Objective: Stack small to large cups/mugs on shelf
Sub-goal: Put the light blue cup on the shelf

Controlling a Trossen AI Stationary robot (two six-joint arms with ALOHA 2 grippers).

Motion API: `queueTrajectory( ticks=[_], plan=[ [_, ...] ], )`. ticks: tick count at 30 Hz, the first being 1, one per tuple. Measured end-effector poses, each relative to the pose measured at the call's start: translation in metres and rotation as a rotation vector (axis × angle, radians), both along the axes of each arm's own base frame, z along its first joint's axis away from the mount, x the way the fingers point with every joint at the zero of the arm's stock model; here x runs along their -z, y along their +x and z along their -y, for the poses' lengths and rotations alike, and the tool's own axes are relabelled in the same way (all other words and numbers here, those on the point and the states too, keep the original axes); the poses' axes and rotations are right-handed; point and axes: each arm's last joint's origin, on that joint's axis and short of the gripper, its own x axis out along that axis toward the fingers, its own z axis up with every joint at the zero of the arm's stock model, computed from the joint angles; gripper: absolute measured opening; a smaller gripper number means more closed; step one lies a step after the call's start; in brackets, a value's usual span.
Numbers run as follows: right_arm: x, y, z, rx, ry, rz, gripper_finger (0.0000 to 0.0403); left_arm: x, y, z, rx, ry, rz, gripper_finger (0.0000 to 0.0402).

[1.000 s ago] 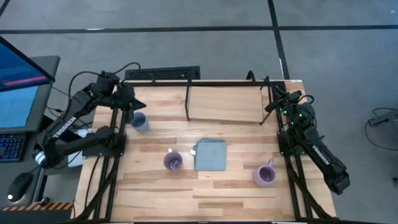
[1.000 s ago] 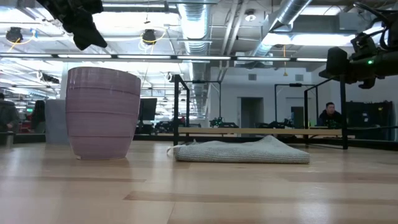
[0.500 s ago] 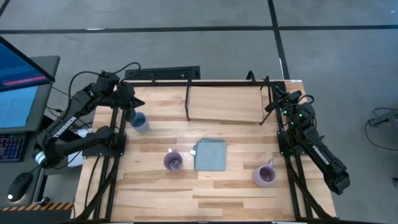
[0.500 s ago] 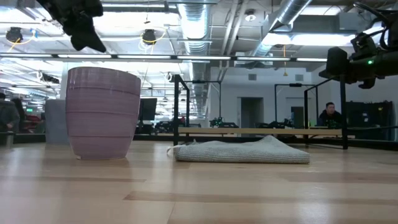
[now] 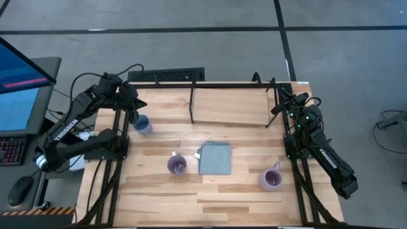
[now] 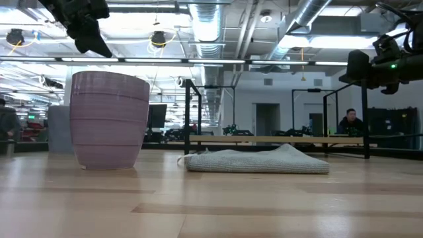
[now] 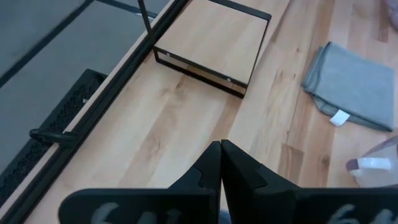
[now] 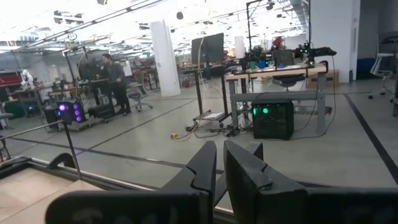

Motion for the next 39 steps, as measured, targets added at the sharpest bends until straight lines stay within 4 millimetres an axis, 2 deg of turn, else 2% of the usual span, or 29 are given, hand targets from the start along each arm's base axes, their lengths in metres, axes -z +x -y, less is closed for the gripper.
queueTrajectory(
  ticks=[4,9,19,23,30,39],
  plan=[
    [0.0000,0.0000,0.0000,0.000,0.000,0.000,0.0055,-0.0003,0.0002,-0.0002,0.007,0.011,0.000,0.0005],
    [0.0000,0.0000,0.0000,0.000,0.000,0.000,0.0055,-0.0004,0.0004,0.0000,0.024,0.019,0.000,0.0034],
    [0.0000,0.0000,0.0000,0.000,0.000,0.000,0.0055,0.0002,0.0001,0.0006,0.026,0.007,-0.001,0.0146],
    [0.0000,0.0000,0.0000,0.000,0.000,0.000,0.0055,0.0002,0.0000,0.0005,0.004,-0.012,0.006,0.0178],
    [0.0000,0.0000,0.0000,0.000,0.000,0.000,0.0055,-0.0001,0.0002,0.0000,-0.053,-0.065,0.034,0.0190],
    [0.0000,0.0000,0.0000,0.000,0.000,0.000,0.0055,0.0002,0.0001,0.0004,-0.038,-0.057,0.027,0.0190]
  ],
)
